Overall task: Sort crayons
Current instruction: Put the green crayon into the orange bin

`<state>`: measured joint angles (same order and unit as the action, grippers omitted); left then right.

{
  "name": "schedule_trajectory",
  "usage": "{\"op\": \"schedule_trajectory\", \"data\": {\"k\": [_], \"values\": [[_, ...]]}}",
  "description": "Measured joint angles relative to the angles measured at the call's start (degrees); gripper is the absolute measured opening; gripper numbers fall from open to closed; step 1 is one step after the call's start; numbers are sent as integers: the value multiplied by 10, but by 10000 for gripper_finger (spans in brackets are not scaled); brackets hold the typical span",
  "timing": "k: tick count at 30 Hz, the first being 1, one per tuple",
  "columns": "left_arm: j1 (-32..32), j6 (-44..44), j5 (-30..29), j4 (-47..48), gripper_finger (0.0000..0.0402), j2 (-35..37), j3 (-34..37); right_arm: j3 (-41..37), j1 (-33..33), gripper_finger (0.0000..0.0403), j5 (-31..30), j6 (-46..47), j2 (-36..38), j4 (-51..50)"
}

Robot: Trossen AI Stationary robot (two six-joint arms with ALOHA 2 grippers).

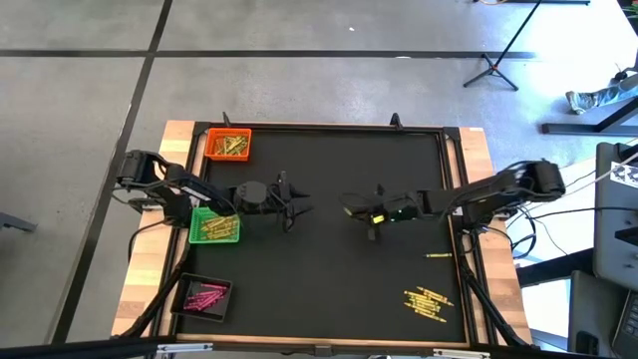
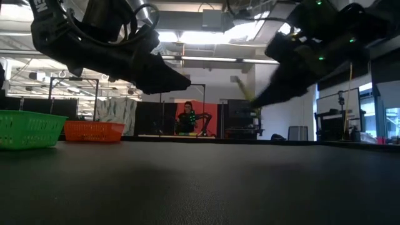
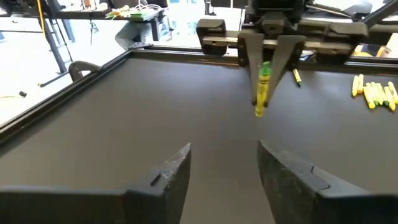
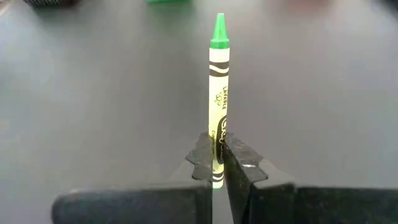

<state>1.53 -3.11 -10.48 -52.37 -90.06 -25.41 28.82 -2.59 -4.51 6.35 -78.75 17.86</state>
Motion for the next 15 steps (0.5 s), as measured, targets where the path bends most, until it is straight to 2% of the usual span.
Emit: {"op": "schedule_trajectory", "data": {"k": [3,9,12,15], "values": [[4,-11,5,2,168,0,0,0,0,15,0,-41,-48,105],[0,-9,64,-4,167,0,0,0,0,16,-4,-86,-135,292],[-2,-6,65,-15,167,0,0,2,0,16,-4,-98,-166,359],[-6,1,70,-32,167,0,0,11,0,16,-3,-102,-190,385]]}}
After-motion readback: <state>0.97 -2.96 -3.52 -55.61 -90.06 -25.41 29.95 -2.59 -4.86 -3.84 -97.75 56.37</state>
